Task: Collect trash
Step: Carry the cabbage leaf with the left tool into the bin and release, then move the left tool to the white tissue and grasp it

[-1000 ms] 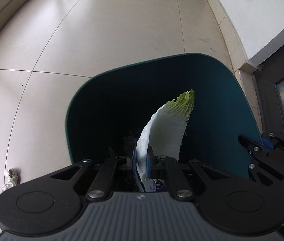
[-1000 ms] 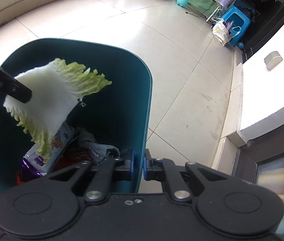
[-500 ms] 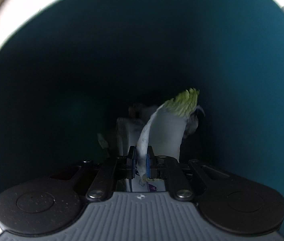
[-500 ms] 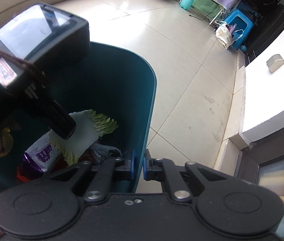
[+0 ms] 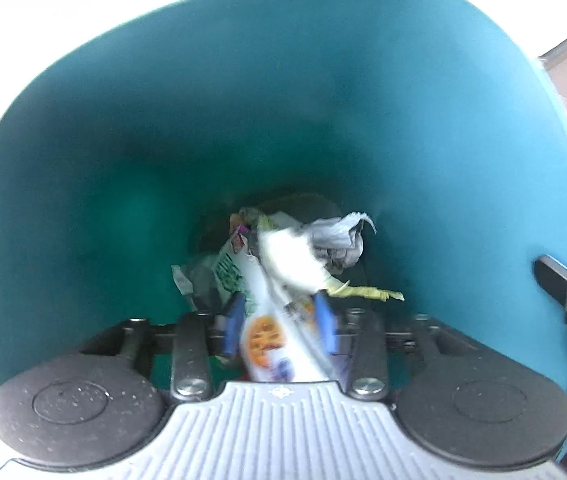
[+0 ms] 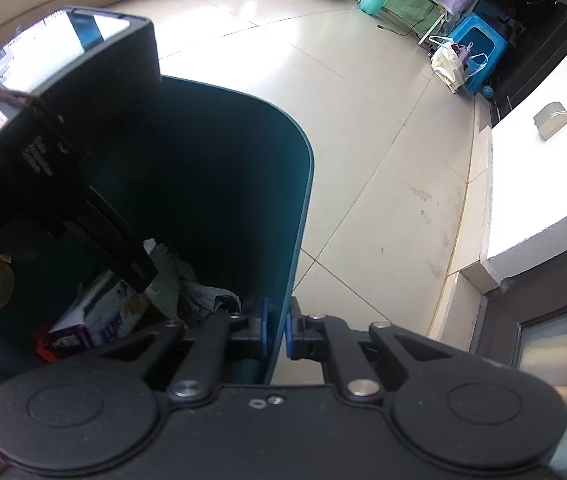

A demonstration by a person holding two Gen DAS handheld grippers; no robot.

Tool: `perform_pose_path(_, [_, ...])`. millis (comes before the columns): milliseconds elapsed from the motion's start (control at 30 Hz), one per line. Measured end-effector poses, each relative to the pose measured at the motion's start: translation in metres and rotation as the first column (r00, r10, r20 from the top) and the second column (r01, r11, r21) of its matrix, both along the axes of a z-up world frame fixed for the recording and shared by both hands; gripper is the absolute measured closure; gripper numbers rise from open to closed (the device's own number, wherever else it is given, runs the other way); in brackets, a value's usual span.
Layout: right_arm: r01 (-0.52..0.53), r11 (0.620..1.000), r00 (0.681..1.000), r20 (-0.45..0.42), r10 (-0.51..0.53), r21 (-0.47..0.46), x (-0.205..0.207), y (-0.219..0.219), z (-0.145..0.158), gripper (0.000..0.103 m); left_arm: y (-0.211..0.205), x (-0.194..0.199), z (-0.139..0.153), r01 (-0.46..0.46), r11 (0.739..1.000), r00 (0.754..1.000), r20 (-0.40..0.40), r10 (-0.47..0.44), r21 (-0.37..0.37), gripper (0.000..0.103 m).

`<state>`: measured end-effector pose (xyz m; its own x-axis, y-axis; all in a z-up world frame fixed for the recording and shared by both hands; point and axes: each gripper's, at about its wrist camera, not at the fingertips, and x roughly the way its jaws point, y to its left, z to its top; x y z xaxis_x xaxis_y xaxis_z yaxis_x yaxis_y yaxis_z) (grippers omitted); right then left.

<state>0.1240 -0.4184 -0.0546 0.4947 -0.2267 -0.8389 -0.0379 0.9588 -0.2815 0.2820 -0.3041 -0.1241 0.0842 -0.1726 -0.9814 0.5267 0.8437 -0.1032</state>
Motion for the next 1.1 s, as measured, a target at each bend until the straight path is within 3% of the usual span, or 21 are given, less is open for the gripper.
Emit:
perform_pose_path(67, [0.002,1.0,1.0,-0.004,-0.002,0.005,0.0,-0.001,0.0,0.096,0.001,-0.006,0.016,0.018,1.0,0.999,0.042,-0.017,-0.008,0.053])
perform_pose_path(333, [0.02,1.0,1.0,-0.017,-0.02,0.01,0.007,-0.004,-0.003,0.095,0.024,-0.027,0.072,0.058,0.996,0.986,0.163,-0.045,-0.075,0.053])
perform_pose_path(700, [0.019,1.0,1.0,-0.023,-0.019,0.011,0.009,-0.004,-0.003,0.095,0.07,-0.033,0.116,0.03,0.991,0.975,0.223,-0.001,-0.127,0.053])
perform_pose_path(967, [0.014,1.0,1.0,-0.026,-0.014,0.012,0.009,-0.003,-0.003,0.095,0.133,-0.029,0.121,-0.077,0.99,0.961,0.255,0.106,-0.12,0.053])
perform_pose_path(1100, [0.016,1.0,0.999,-0.034,-0.016,0.009,0.009,-0.003,-0.004,0.095,0.185,-0.022,0.112,-0.206,0.977,0.921,0.327,0.214,-0.059,0.052])
